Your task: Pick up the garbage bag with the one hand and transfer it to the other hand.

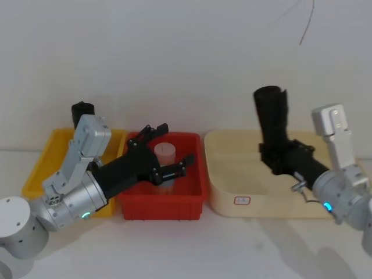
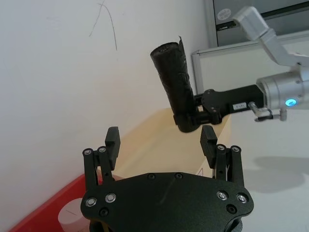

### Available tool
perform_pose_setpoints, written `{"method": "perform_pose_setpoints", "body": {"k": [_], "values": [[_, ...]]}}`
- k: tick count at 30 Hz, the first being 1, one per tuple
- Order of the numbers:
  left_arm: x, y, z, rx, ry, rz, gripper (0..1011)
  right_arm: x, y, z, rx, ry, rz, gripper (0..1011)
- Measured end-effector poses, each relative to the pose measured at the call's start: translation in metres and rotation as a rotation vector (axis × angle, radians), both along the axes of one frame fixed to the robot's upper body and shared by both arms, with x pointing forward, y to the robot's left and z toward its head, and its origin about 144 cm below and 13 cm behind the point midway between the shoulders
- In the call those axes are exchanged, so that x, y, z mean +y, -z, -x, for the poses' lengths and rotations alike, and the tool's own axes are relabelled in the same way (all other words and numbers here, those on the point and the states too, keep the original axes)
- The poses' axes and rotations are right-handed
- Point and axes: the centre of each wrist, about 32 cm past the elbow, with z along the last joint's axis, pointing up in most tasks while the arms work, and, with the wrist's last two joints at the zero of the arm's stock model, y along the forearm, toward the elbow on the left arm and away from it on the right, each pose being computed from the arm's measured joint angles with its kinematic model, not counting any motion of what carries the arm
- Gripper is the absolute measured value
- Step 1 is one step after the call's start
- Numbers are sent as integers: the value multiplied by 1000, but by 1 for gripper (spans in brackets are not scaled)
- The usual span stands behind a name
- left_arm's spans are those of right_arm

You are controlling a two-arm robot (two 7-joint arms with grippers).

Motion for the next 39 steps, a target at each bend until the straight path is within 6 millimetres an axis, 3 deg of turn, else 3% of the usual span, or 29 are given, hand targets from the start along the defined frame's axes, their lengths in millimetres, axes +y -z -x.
{"method": "perform_pose_setpoints", "body": {"k": [7,16,24,39], "values": [[0,0,0,0,0,0,1002,-31,-8,-13,41,111,49,542],[0,0,0,0,0,0,1001,-49,-12,-16,68,167,92,792],[0,0,0,0,0,0,1002,-51,-19,-11,50,171,115,1000],[1,0,0,1,-6,0,1002,-31,-38,8,-27,74,101,1000]]}}
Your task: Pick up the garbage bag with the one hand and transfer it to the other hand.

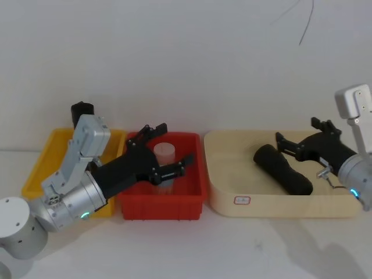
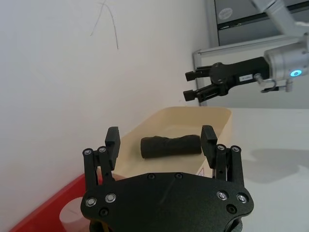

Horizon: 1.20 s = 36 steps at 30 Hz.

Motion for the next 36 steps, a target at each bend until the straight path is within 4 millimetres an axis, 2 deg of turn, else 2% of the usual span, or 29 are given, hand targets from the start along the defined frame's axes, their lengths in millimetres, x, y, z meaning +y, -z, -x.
{"method": "perform_pose_setpoints", "body": {"k": [15,36], "values": [[20,6,6,2,-147,5,1002,38,5,7,27,-169,-48,999],[78,27,24,14,-443,26,1002,85,12,-25,91,-392,-67,999]]}}
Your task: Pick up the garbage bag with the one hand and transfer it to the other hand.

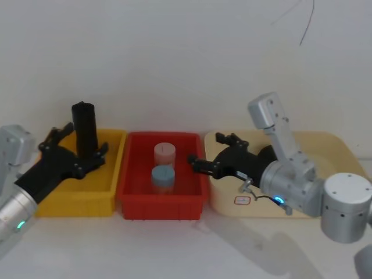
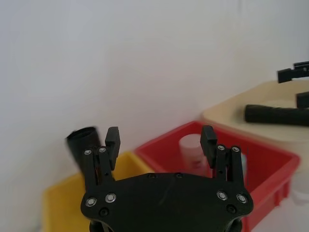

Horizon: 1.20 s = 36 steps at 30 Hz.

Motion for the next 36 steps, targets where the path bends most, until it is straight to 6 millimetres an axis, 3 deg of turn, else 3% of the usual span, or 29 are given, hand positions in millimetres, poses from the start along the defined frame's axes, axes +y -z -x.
{"method": "perform_pose_setpoints", "body": {"k": [15,36], "values": [[22,9,8,6,-101,5,1001,19,11,-29,79,-84,-14,1000],[30,12,10,7,-135,7,1001,35,31,-62,177,-109,-1,1000]]}}
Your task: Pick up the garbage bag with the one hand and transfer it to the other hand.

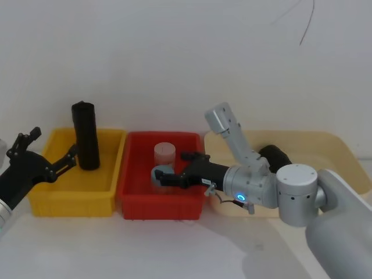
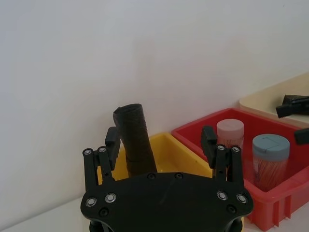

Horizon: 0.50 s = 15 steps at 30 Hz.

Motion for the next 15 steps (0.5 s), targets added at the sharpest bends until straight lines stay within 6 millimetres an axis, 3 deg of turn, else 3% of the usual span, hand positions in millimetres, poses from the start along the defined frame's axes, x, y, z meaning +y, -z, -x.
{"method": "perform_pose_setpoints", "body": {"k": [15], "values": [[1,0,0,0,-4,0,1002,12,7,-16,34,-15,42,999]]}}
